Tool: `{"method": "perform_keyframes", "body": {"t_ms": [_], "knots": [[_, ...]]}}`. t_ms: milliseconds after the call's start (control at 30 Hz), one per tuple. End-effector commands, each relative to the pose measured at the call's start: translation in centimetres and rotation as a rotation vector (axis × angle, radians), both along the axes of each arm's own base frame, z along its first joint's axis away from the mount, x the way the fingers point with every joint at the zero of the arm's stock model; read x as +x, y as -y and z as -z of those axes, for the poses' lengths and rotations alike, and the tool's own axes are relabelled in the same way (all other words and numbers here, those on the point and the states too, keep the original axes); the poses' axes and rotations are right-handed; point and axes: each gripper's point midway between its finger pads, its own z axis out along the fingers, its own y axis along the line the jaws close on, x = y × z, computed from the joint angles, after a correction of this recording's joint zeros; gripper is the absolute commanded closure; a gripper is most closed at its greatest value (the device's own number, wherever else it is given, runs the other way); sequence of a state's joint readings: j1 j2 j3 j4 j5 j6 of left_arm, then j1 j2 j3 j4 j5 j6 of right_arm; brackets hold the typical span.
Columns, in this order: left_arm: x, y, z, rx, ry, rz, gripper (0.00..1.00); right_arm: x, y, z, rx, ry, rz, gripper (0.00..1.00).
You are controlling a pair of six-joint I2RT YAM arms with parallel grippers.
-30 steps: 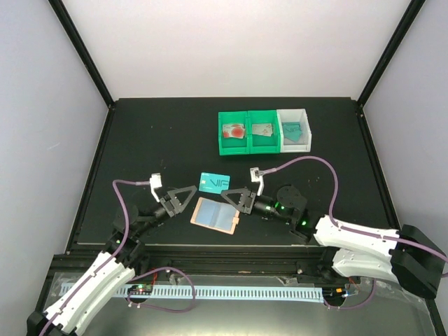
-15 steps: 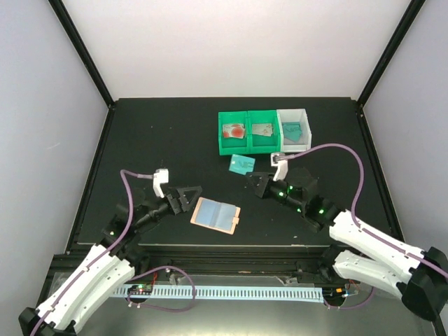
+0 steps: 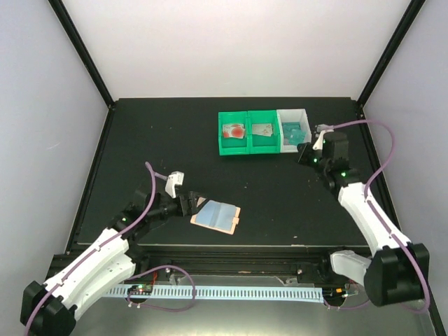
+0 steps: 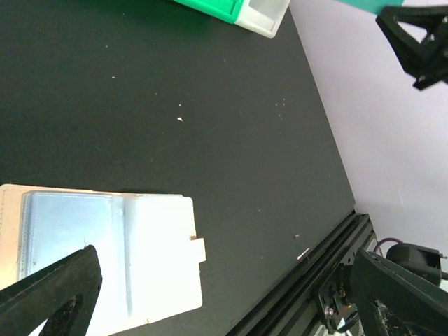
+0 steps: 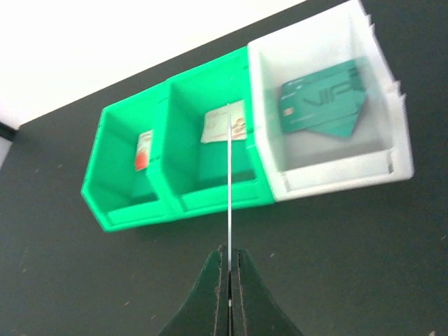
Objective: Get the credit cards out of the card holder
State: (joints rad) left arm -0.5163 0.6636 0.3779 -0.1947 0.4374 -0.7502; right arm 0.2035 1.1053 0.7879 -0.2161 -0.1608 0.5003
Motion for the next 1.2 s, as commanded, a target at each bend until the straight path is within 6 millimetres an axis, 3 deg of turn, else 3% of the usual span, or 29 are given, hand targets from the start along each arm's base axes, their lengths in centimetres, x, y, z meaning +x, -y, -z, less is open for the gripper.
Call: {"method": "perform_keyframes", "body": {"t_ms": [0, 333, 600, 867, 967, 1167], "knots": [[0.3, 0.8, -2.3, -0.006, 0.053, 0.052, 0.01, 2.4, 1.7, 0.6, -0.038, -0.037, -0.040, 0.99], [-0.6, 1.6, -0.6, -0.030, 0.006, 0.117, 0.01, 9.1, 3.9, 4.2, -0.020, -0.157, -0.007, 0.99], [-0.7, 1.7, -0.6, -0.025, 0.033, 0.140, 0.01, 13.0, 3.9, 7.4, -0.008, -0.243, -0.012, 0.99], [-0.5, 1.8, 0.1, 0.010, 0.043, 0.155, 0.01, 16.0, 3.6, 9.0, -0.029, -0.289, -0.056, 0.99], [-0.3, 1.8, 0.3, 0.025, 0.040, 0.161, 0.01, 16.4, 3.6, 10.3, -0.034, -0.331, -0.062, 0.98], [-0.3, 2.1, 0.3, 0.018, 0.037, 0.177, 0.01, 17.3, 3.2, 11.0, -0.028, -0.366, -0.093, 0.97]]}}
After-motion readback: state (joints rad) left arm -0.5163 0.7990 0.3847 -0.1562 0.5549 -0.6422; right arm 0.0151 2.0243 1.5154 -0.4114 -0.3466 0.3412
